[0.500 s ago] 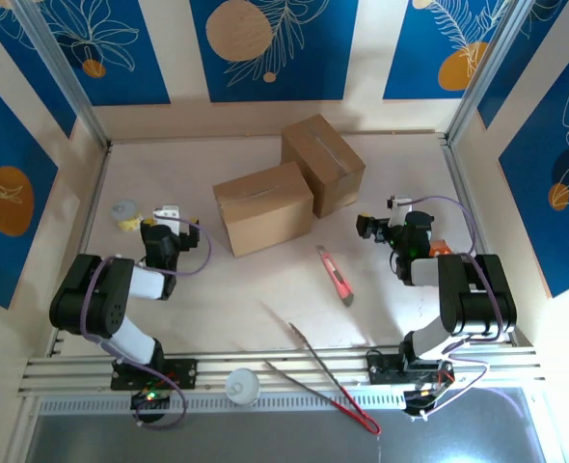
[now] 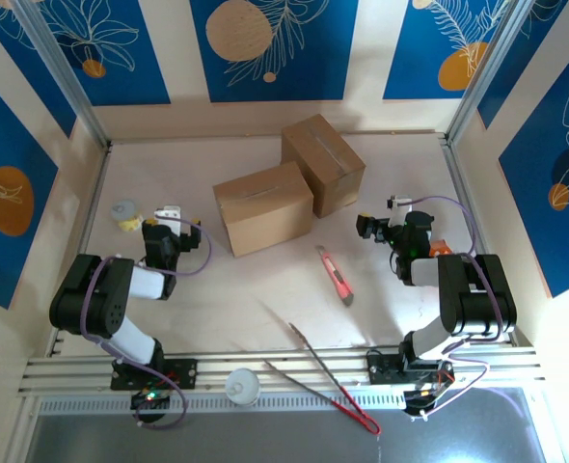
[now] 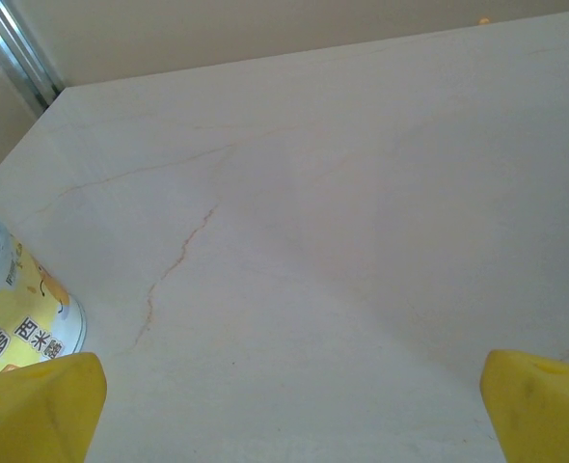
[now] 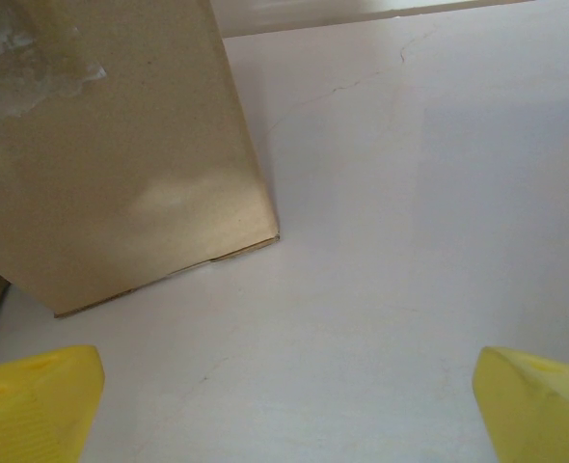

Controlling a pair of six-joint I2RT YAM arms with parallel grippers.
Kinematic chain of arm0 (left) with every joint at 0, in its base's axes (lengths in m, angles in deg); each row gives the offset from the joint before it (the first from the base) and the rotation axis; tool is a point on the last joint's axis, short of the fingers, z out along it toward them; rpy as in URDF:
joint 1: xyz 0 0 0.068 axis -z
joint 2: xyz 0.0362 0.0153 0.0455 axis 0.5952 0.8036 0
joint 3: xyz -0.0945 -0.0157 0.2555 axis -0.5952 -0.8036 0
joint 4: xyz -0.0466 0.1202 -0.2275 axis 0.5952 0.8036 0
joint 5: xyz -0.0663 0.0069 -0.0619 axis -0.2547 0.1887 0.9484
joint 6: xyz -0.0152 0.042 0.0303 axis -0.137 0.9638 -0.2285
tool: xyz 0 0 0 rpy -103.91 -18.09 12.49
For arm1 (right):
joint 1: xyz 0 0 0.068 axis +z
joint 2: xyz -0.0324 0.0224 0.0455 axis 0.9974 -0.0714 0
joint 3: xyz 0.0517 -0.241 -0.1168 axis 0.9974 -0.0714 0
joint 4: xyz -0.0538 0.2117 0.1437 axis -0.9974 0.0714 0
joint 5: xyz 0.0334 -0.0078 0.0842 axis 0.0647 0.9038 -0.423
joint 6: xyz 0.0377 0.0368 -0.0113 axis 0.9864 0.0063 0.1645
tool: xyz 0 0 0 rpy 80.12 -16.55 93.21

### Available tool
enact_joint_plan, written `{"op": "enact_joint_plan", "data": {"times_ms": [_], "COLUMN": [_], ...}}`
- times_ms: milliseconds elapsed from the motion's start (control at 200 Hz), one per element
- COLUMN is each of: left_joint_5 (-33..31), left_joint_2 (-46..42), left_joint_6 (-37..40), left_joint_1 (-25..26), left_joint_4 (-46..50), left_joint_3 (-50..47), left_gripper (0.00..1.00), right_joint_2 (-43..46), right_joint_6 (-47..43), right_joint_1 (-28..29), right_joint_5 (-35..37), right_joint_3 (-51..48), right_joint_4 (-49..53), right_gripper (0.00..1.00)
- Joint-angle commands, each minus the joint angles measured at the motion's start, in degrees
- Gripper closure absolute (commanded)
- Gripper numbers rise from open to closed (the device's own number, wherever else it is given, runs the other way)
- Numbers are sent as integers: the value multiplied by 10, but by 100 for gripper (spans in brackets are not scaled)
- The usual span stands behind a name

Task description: Unpack the express box

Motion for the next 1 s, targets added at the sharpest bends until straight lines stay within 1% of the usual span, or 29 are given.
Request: {"op": "enact_joint_plan", "data": {"times_ms": [0, 990], "left_joint_5": [9, 9], "left_joint_2": [-7, -7], "left_joint_6": [0, 0], "left_joint_1": [-7, -7], "left_joint_4": [-2, -2], "left_joint_3": [7, 7], "left_gripper": [0, 0], "right_joint_2": [5, 5], "right_joint_6": [-5, -7], "right_joint_1": [-3, -1], "right_joint_5": [-3, 1], "right_joint_3": [6, 7], "right_joint_4": [1, 0], "right_gripper": [1, 1]}}
